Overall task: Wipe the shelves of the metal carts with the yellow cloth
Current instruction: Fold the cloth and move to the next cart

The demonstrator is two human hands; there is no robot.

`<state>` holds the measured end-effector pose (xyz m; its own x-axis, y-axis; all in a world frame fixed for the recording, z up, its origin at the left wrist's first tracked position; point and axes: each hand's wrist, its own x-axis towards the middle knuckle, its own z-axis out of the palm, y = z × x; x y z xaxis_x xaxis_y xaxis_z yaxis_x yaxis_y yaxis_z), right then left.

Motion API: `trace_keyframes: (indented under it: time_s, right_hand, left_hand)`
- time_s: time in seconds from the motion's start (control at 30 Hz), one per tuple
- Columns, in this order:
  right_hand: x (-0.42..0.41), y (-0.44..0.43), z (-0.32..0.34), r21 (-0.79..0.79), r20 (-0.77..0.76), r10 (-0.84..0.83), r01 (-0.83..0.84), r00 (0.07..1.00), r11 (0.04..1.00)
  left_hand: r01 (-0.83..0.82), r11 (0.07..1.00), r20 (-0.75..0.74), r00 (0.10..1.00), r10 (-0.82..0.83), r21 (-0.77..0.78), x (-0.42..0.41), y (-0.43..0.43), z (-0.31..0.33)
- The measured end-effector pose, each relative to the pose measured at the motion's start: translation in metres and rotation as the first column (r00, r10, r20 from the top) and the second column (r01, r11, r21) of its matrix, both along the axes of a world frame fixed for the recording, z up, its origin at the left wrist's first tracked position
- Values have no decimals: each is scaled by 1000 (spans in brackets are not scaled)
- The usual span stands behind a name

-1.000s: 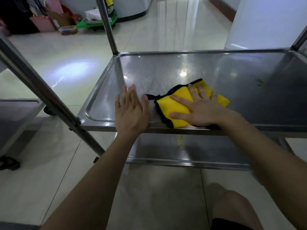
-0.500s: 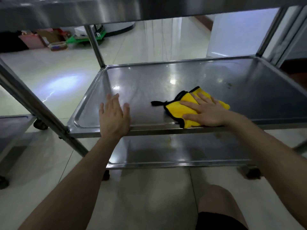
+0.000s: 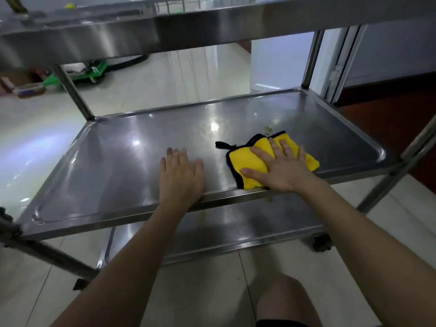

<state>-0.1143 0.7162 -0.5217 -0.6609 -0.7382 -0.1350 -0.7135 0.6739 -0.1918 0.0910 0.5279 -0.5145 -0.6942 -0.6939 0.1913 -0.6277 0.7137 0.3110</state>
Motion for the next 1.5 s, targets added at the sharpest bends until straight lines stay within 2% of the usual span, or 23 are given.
trace_keyframes:
  time_s: [0.07, 0.1, 0.3, 0.4, 0.5, 0.7, 0.83, 0.93, 1.03, 1.17, 1.2, 1.33, 1.5]
  right_hand:
    - [-8, -9, -1, 18, -5, -11, 11, 1000, 1000]
    - [-16, -20, -1, 32, 4, -23, 23, 1000, 999]
    - [-77, -153, 22, 126, 48, -83, 76, 995, 989]
    - [-84, -215, 26, 121, 20, -73, 70, 997, 990]
    - [-82, -236, 22, 88, 6, -71, 70, 997, 994]
    - [-57, -174, 17, 53, 31, 22, -23, 999, 998]
    - [-11, -94, 1, -16, -25, 100, -100, 995, 995]
    - [-6, -33, -3, -15, -13, 121, -121, 993, 993]
    - [-44, 28, 7, 7, 35, 51, -51, 998, 999]
    - [-84, 77, 9, 14, 17, -124, 123, 992, 992]
    - [-85, 78, 7, 16, 5, -139, 139, 990, 990]
    - [-79, 72, 3, -5, -8, -142, 142, 990, 990]
    - [-93, 72, 5, 33, 35, -109, 108, 993, 994]
  left_hand:
    - [22, 997, 107, 994, -14, -80, -1, 1, -4]
    - [31, 997, 104, 994, -24, -73, -1, 3, -5]
    - [54, 998, -62, 997, -52, 39, 0, 8, -4]
    - [57, 998, -76, 996, -55, 35, -4, 6, -6]
    - [46, 999, -90, 995, -43, 22, -7, 2, -8]
    - [34, 999, -93, 995, -34, 7, -11, -1, -4]
    - [25, 997, -21, 999, -26, -68, -13, 0, 2]
    - [17, 999, -121, 992, -21, -32, -11, 2, 5]
    - [23, 996, -128, 991, -35, -87, -8, 5, 7]
    - [45, 955, -48, 997, -62, -292, -11, 15, 11]
    - [47, 953, -52, 996, -66, -300, -17, 22, 13]
    - [60, 986, -142, 986, -82, -157, -65, 62, 16]
    - [69, 994, -2, 998, -69, -90, -100, 71, -4]
